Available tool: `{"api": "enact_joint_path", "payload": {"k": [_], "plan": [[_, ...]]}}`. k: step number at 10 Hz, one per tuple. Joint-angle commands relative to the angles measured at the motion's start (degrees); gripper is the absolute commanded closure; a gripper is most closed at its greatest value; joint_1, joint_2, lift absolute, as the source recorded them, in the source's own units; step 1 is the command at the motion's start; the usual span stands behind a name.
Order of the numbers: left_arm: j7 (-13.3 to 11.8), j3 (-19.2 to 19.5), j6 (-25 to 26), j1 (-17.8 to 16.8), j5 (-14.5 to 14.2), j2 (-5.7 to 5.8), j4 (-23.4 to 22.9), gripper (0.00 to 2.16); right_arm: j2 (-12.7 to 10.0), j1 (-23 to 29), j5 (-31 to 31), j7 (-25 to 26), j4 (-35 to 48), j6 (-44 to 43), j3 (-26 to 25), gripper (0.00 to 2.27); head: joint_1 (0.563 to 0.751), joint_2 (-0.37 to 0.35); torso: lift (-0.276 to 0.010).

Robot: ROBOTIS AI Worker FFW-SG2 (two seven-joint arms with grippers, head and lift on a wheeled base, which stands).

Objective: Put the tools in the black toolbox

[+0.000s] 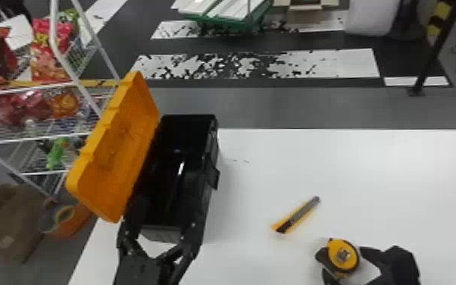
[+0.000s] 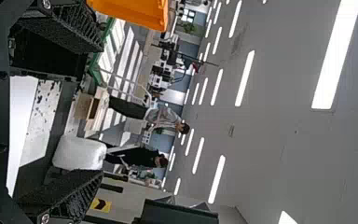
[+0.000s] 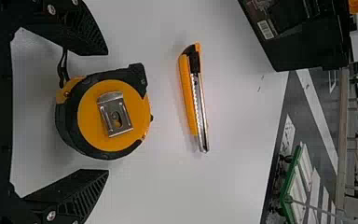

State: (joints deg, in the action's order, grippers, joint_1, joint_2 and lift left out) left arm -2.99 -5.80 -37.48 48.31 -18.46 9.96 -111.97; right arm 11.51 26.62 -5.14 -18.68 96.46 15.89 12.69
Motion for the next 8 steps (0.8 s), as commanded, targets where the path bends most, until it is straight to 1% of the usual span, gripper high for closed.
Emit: {"api": "enact_joint_path", "payload": {"k": [1, 3, 4, 6, 7, 8], "plan": [[0.0, 0.0, 0.2, -0.1, 0.0, 0.06, 0.0, 0.07, 0.0, -1.0, -0.1, 0.0, 0.0, 1.5, 0.4, 0.11, 0.695, 0.208, -0.039], [0.0, 0.0, 0.2, -0.2, 0.0, 0.06, 0.3, 0.07, -0.1, -1.4, -0.5, 0.3, 0.0, 2.4, 0.6, 0.22, 0.695, 0.207, -0.039], [0.0, 0.1, 0.2, -0.3, 0.0, 0.06, 0.4, 0.07, 0.1, -1.7, -0.9, 0.2, 0.0, 4.3, 0.8, 0.51, 0.695, 0.207, -0.039], [0.0, 0.1, 0.2, -0.3, 0.0, 0.06, 0.4, 0.07, 0.0, -1.7, -2.2, 0.5, 0.0, 4.6, 1.0, 1.62, 0.695, 0.203, -0.039], [0.1, 0.1, 0.2, -0.3, 0.0, 0.06, 0.5, 0.07, 0.2, -1.7, -2.3, 0.6, 0.1, 4.3, 0.9, 1.9, 0.695, 0.202, -0.039], [0.2, 0.1, 0.2, -0.3, 0.0, 0.06, 0.5, 0.07, 0.2, -1.6, -2.4, 0.7, 0.3, 3.8, 0.8, 2.01, 0.695, 0.2, -0.039]]}}
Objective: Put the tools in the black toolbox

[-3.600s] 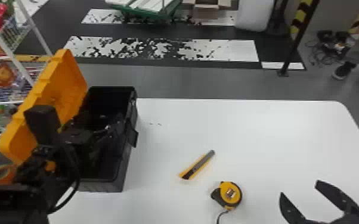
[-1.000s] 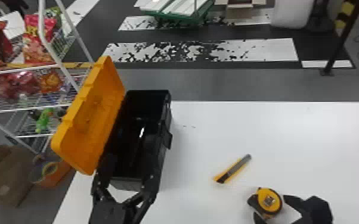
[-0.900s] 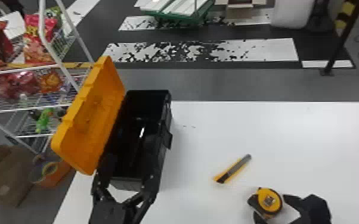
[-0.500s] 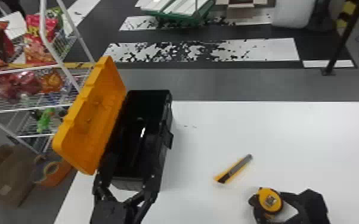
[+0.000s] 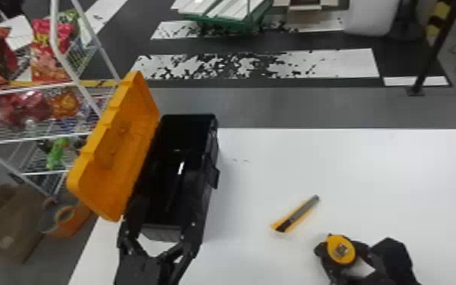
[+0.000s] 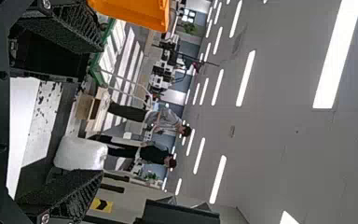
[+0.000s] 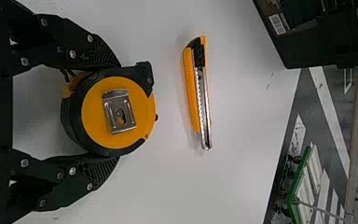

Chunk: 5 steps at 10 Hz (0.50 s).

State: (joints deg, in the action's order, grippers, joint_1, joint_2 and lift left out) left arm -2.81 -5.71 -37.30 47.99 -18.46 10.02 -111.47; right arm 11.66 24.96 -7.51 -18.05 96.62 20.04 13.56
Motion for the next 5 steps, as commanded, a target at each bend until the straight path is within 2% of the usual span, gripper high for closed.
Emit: {"api": "enact_joint_path", "payload": {"k": [1, 5], "plan": [[0.0, 0.0, 0.0, 0.0, 0.0, 0.0, 0.0, 0.07, 0.0, 0.4, 0.0, 0.1, 0.4, -1.1, -0.3, 2.01, 0.695, 0.198, -0.039], [0.0, 0.0, 0.0, 0.1, 0.0, 0.0, -0.1, 0.07, 0.0, 3.9, 0.0, 1.0, 6.9, -3.2, -2.0, 2.01, 0.695, 0.195, -0.039]]}}
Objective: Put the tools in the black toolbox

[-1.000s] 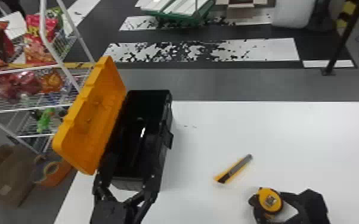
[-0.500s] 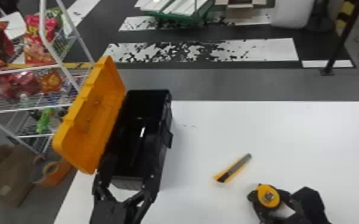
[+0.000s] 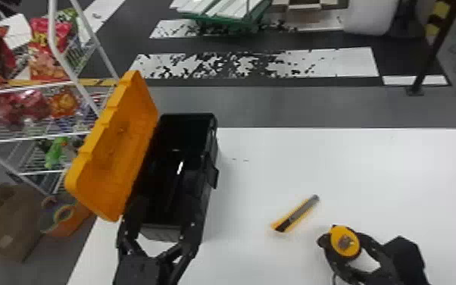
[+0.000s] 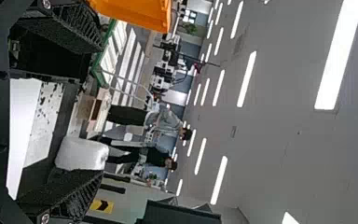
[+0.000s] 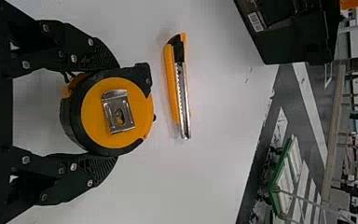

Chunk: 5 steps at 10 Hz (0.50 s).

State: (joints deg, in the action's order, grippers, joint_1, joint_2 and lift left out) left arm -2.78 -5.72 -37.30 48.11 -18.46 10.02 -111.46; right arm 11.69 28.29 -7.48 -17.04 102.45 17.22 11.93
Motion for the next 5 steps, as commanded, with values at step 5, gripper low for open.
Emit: {"api": "enact_joint_path", "payload": {"k": [5], "plan": [[-3.9, 0.1, 9.5, -1.1, 0.7, 0.97, -4.0, 0.07, 1.6, 7.0, -1.0, -2.2, 11.0, -12.0, -1.6, 2.01, 0.695, 0.185, -0.039]]}}
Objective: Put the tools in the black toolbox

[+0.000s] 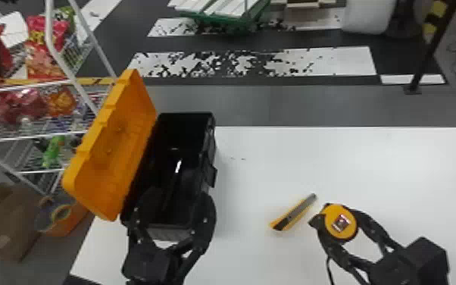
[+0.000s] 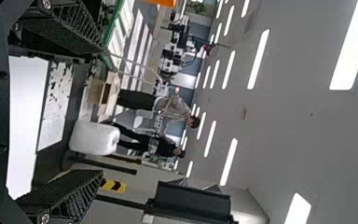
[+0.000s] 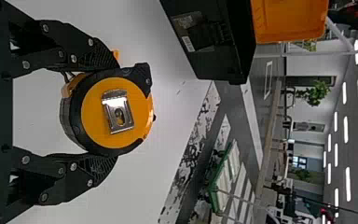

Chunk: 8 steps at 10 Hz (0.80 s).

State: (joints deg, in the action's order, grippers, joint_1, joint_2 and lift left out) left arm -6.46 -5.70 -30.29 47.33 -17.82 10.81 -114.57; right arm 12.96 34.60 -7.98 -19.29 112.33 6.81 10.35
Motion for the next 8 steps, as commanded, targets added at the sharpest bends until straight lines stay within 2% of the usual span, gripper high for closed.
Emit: {"api": "enact_joint_path", "payload": {"k": [1, 4, 5, 6, 8], "plan": [[-2.2, 0.3, 7.4, -0.7, 0.1, 0.53, -2.4, 0.07, 0.4, 1.3, -1.5, -1.4, 1.8, -4.4, -0.2, 2.01, 0.695, 0.179, -0.039], [-10.1, 2.4, 26.6, -1.7, 0.2, 0.61, -7.4, 0.07, 1.6, 2.0, -2.8, -6.7, 3.3, -10.4, -1.1, 2.01, 0.695, 0.147, -0.039], [-13.7, 3.9, 36.1, -2.2, 0.3, 0.53, -10.1, 0.07, 2.1, 2.1, -3.8, -7.9, 3.9, -11.1, -1.1, 2.01, 0.695, 0.134, -0.039], [-18.0, 5.9, 49.1, -3.5, 0.2, 0.53, -13.5, 0.07, 2.7, 2.4, -4.7, -8.8, 4.6, -11.9, -0.9, 2.01, 0.695, 0.121, -0.039], [-23.9, 10.2, 69.1, -6.8, 0.4, 0.18, -18.0, 0.07, 3.6, 2.7, -6.1, -9.3, 4.9, -12.6, -0.5, 2.01, 0.695, 0.109, -0.039]]}}
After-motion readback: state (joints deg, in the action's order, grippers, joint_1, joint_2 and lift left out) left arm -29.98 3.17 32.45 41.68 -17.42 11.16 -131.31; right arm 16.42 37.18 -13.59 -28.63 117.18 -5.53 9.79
